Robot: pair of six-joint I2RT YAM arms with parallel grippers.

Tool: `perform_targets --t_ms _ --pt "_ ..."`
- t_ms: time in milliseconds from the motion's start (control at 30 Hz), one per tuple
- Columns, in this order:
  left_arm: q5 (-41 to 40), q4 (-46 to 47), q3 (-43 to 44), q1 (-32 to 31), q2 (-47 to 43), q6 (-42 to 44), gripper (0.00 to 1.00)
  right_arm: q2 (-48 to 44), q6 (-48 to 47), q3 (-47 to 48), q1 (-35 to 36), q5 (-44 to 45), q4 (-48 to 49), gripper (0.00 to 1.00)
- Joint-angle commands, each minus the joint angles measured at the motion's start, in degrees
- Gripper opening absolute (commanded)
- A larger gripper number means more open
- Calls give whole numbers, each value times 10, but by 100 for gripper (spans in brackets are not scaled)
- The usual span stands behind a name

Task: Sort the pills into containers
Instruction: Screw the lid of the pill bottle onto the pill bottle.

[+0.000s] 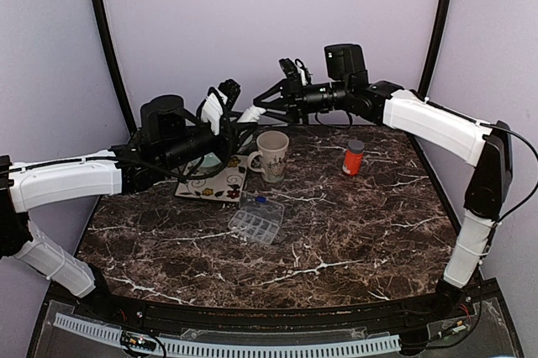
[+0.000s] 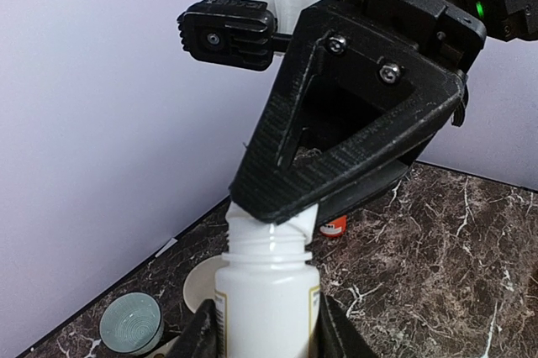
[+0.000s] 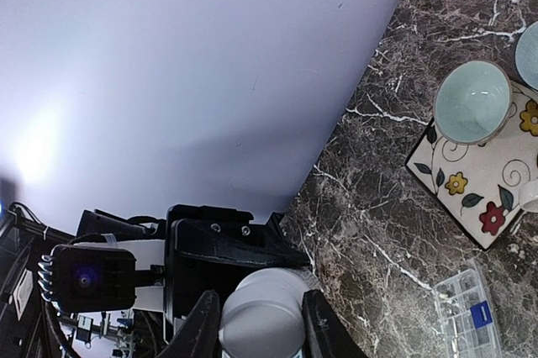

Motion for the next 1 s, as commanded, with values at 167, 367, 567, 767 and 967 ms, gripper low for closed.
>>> perform_targets --t_ms 167,367,567,767,967 --pt "16 0 20 4 -12 -8 0 20 -51 66 20 2 -52 19" --pt "43 -30 36 4 -9 -7 0 40 -112 119 30 14 -123 17" --pt "113 -65 54 11 -9 -22 0 57 -182 164 37 24 -206 16" --pt "269 -74 63 57 -15 -69 0 56 -245 177 41 30 -260 15" --pt "381 -132 114 74 11 -72 0 58 -286 181 50 44 -293 15"
